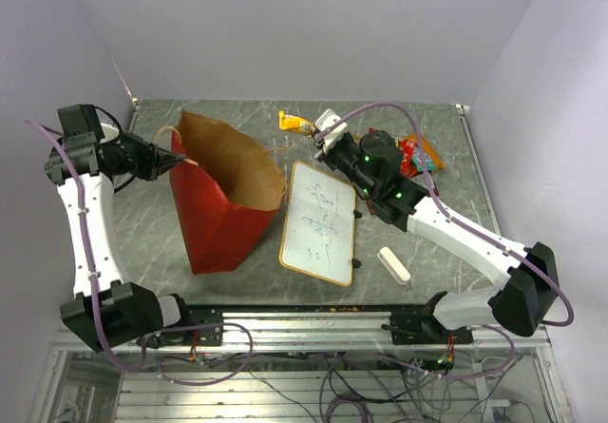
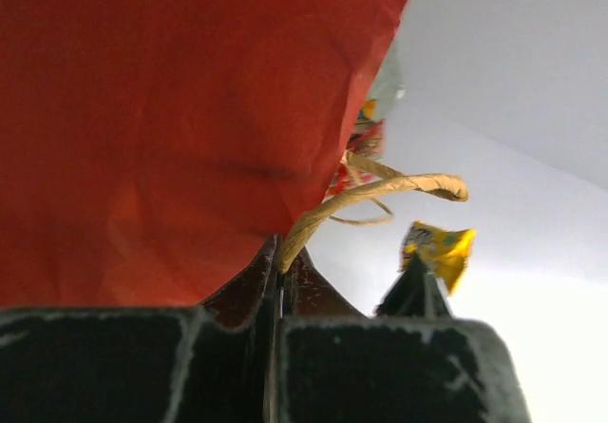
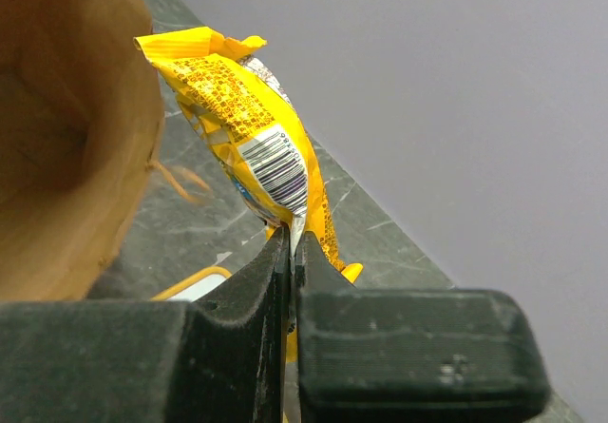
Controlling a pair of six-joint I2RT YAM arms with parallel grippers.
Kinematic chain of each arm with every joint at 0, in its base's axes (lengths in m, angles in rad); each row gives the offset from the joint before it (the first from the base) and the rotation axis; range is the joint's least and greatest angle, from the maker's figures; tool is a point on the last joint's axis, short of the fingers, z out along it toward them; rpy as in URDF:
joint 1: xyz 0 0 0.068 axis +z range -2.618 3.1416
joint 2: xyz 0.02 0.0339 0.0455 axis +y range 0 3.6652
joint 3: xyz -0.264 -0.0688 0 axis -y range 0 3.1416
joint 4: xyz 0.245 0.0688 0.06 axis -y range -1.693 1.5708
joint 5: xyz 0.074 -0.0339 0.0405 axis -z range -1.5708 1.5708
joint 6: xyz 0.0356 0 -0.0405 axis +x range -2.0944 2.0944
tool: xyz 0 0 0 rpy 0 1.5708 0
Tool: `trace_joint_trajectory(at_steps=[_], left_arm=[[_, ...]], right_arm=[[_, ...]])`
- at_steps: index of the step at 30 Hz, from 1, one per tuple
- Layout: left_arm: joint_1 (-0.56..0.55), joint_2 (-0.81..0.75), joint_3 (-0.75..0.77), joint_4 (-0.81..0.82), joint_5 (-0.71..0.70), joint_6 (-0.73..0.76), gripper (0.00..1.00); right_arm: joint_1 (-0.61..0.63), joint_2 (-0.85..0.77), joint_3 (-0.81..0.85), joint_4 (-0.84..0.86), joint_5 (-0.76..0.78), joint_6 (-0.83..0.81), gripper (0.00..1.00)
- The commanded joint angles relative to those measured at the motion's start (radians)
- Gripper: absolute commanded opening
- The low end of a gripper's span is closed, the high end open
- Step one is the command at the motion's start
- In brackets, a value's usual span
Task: Take the snacks out of the paper bag
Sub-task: Adjust the paper bag at the center of the board.
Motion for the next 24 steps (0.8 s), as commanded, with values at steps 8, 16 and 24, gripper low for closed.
trace_joint_trajectory(at_steps=[8, 16, 24], left_arm=[[0.043, -0.080, -0.022, -0.325, -0.205, 0.343, 0.07], [0.046, -0.120, -0.052, -0.400, -0.291, 0.345, 0.42], [0.057, -0.111, 0.067, -0.477, -0.429, 0.368, 0.69]], right_arm=[[-0.006, -0.003, 0.011, 0.007, -0.008, 0.022, 0.00], [-0.007, 0.011, 0.027, -0.016, -0.002, 0.053, 0.00], [-0.007, -0.011, -0.017, -0.043, 0.018, 0.125, 0.00]])
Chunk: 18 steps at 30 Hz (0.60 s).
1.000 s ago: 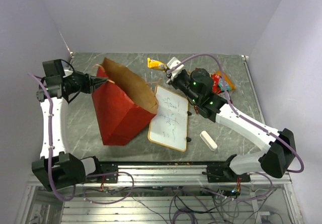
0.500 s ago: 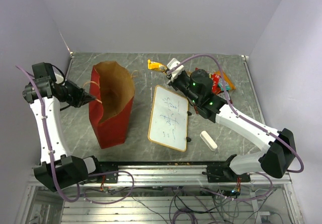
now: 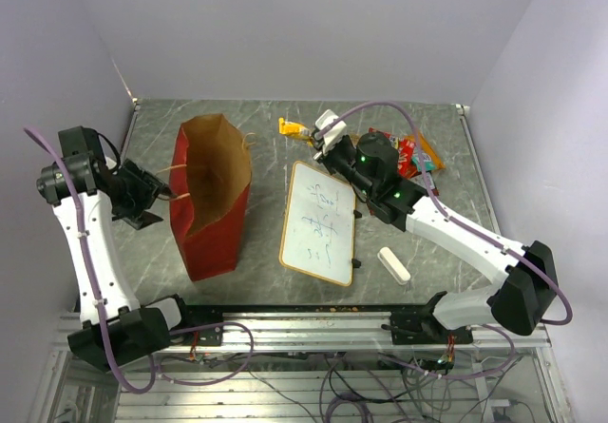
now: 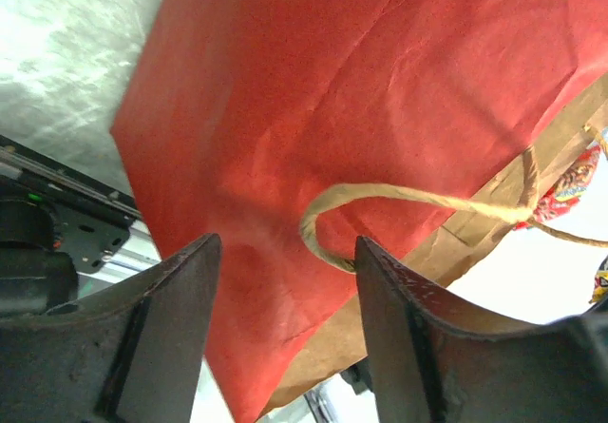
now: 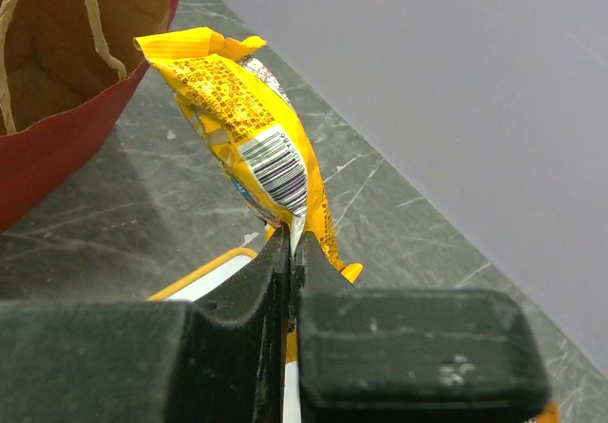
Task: Take the snacks out of the paper bag
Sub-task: Adjust the paper bag at the center of the board.
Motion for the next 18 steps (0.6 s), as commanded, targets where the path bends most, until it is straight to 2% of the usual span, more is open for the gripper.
trace_joint_trajectory(at_steps=[1, 3, 11, 15, 18], left_arm=[[0.017, -0.004, 0.087, -0.067, -0.119, 0.035, 0.72], [0.018, -0.011, 0.105, -0.067, -0.130, 0.038, 0.79], [0.019, -0.010, 0.220, -0.069, -0.191, 0.062, 0.82], [0.019, -0.003, 0.221, -0.068, -0.226, 0.069, 0.74], [0.021, 0.009, 0.205, -0.071, -0.242, 0.076, 0.59]], right_arm=[[-0.006, -0.026, -0.015, -0.001, 0.021, 0.063, 0.00], [-0.006, -0.035, -0.025, -0.013, 0.016, 0.072, 0.00], [-0.006, -0.050, -0.058, -0.032, 0.025, 0.062, 0.00], [-0.009, -0.036, -0.055, -0.024, 0.025, 0.048, 0.00], [-0.010, -0.025, -0.036, -0.028, 0.016, 0.048, 0.00]])
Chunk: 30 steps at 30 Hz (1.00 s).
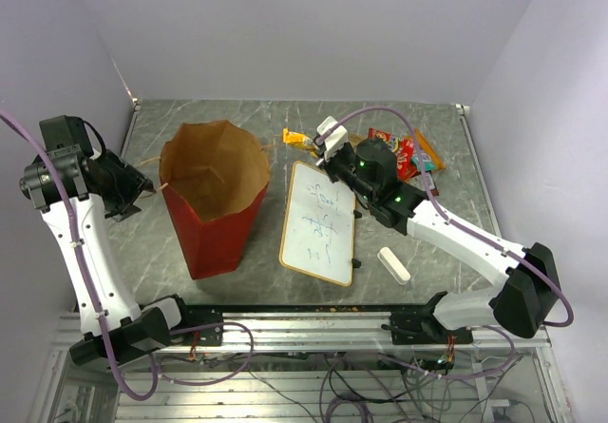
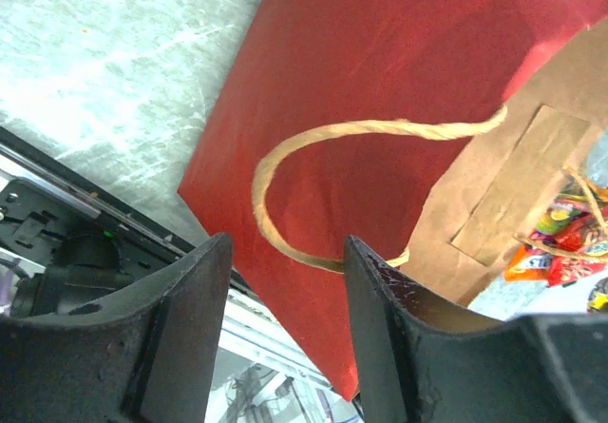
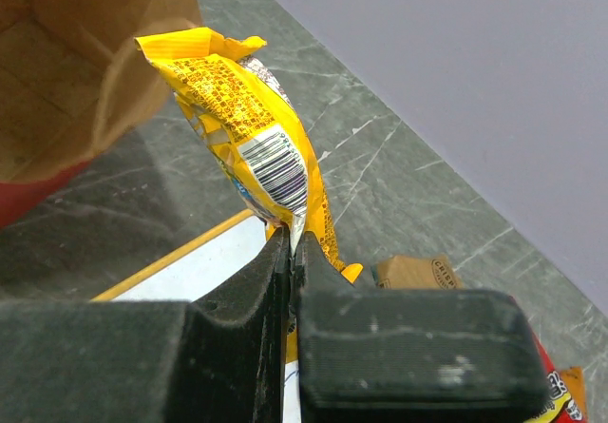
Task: Take the snacks out of the paper bag
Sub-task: Adjust the paper bag at the center of the board.
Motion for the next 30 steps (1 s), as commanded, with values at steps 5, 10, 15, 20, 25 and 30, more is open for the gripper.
trace_joint_trajectory(at_steps=[5, 10, 15, 20, 25, 30], left_arm=[[0.025, -0.009, -0.018, -0.016, -0.167, 0.042, 0.54], [0.037, -0.012, -0.021, -0.017, -0.299, 0.036, 0.50], [0.027, -0.015, -0.008, -0.017, -0.512, 0.021, 0.43], [0.024, 0.007, 0.087, -0.015, -0.548, 0.035, 0.55], [0.027, 0.032, 0.217, -0.013, -0.518, 0.041, 0.70], [0.028, 0.049, 0.288, -0.009, -0.456, 0.035, 0.76]], right_arm=[[-0.009, 0.006, 0.037, 0.007, -0.021, -0.005, 0.00], [-0.009, 0.006, 0.052, -0.007, -0.014, -0.003, 0.00], [-0.009, 0.009, 0.058, -0.011, -0.009, -0.007, 0.00], [-0.009, 0.013, 0.043, 0.002, -0.028, -0.008, 0.00], [-0.009, 0.034, 0.039, 0.016, -0.037, -0.024, 0.00], [-0.009, 0.089, 0.073, 0.008, -0.097, -0.046, 0.00]])
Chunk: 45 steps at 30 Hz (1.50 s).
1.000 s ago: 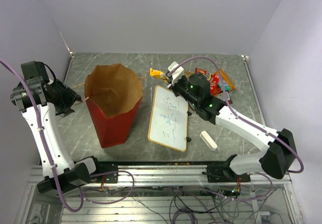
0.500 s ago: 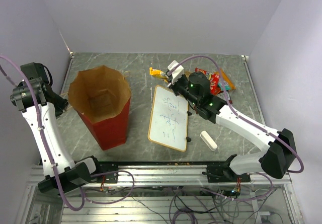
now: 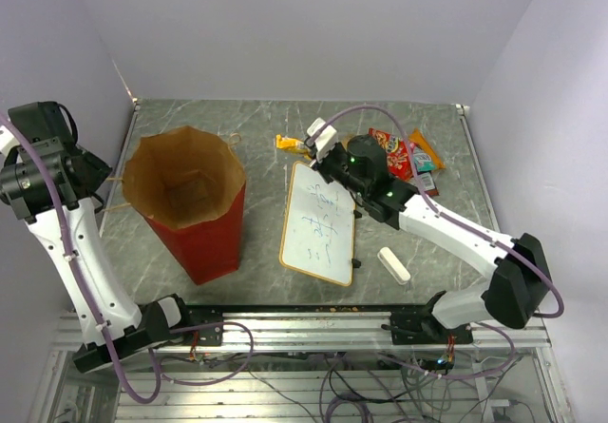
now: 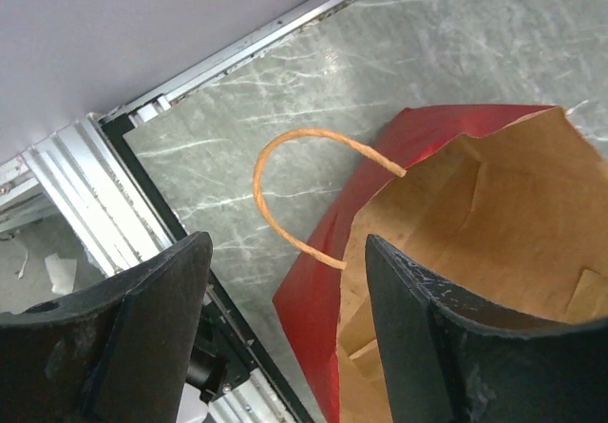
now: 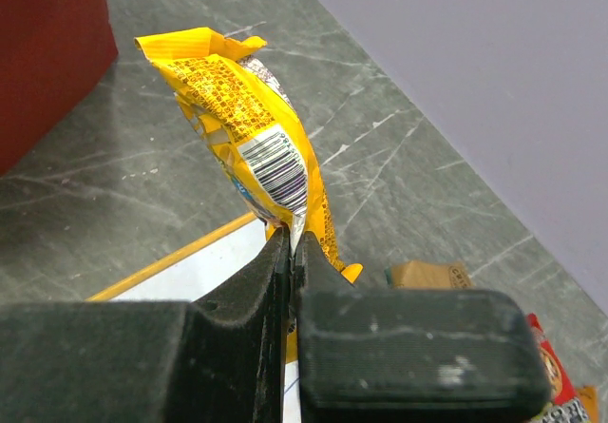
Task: Take the snacks out of the paper bag
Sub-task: Adjust the paper bag at the center of the board, then place the snack at the center of the board.
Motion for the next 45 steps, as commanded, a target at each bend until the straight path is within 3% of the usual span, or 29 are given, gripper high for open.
trace_joint_trajectory(at_steps=[1, 10, 15, 22, 27, 32, 45], left_arm=[[0.004, 0.025, 0.080, 0.011, 0.061, 0.011, 0.77], [0.004, 0.075, 0.320, 0.114, 0.269, 0.076, 0.83], [0.004, 0.070, 0.252, 0.289, 0.504, 0.079, 0.93], [-0.008, 0.082, 0.167, 0.357, 0.627, 0.072, 0.94], [-0.097, 0.100, 0.199, 0.350, 0.594, 0.110, 0.94], [-0.215, 0.093, 0.197, 0.335, 0.530, 0.148, 0.95], [-0.455, 0.024, 0.189, 0.302, 0.355, 0.240, 1.00]], right_arm=[[-0.005, 0.049, 0.049, 0.031, -0.063, -0.025, 0.00], [-0.005, 0.094, 0.096, 0.014, -0.025, -0.043, 0.00], [-0.074, 0.070, 0.126, -0.074, 0.069, 0.049, 0.00], [-0.195, -0.037, 0.109, -0.251, 0.182, 0.105, 0.00], [-0.351, -0.106, 0.058, -0.341, 0.163, 0.162, 0.00], [-0.483, -0.068, 0.049, -0.350, 0.116, 0.167, 0.00], [-0.537, 0.079, 0.022, -0.272, 0.094, 0.113, 0.00]])
